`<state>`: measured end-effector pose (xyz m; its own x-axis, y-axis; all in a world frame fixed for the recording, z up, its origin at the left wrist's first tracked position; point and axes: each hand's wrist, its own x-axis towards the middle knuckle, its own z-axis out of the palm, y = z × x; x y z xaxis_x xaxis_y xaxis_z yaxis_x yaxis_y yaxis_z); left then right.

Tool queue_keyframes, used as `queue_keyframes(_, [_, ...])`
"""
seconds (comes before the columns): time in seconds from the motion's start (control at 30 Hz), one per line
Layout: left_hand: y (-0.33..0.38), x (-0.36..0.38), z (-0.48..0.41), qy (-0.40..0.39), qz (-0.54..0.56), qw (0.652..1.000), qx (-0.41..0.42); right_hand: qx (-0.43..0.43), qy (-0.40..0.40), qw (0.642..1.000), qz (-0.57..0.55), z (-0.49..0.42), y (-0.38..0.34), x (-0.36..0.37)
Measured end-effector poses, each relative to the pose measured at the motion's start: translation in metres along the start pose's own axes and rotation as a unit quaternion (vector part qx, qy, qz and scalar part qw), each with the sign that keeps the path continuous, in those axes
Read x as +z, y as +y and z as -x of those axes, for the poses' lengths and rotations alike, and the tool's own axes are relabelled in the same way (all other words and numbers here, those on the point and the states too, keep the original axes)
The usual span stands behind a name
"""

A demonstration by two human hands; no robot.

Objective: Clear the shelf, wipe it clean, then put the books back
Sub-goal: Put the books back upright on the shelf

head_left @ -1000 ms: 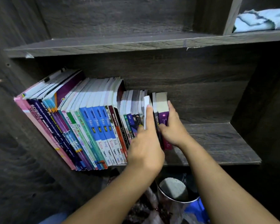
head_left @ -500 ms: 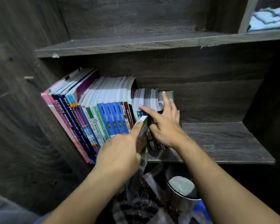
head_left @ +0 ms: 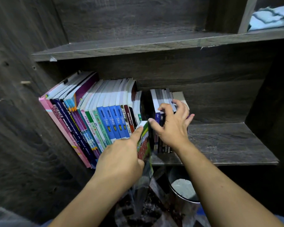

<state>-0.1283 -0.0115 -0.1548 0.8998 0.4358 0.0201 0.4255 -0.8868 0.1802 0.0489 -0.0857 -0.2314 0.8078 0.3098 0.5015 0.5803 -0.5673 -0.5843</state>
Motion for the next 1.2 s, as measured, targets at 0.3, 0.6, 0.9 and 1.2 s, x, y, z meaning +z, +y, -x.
queue_keyframes(0.3, [0.015, -0.012, -0.008, 0.059, 0.042, 0.997, 0.011, 0.005, 0.029, 0.999, 0.022, -0.011, 0.016, -0.008])
queue_keyframes(0.6, [0.028, 0.011, -0.052, 0.155, 0.035, 0.987, 0.014, -0.015, -0.023, 0.999, 0.035, -0.008, 0.026, -0.022])
queue_keyframes(0.9, [0.019, 0.035, -0.067, 0.187, -0.136, 0.970, 0.072, -0.058, -0.022, 0.995, -0.076, -0.001, 0.034, -0.036])
queue_keyframes(1.2, [-0.009, 0.071, -0.090, 0.336, -0.140, 0.930, 0.059, 0.258, -0.141, 0.915, -0.277, 0.020, 0.064, -0.023])
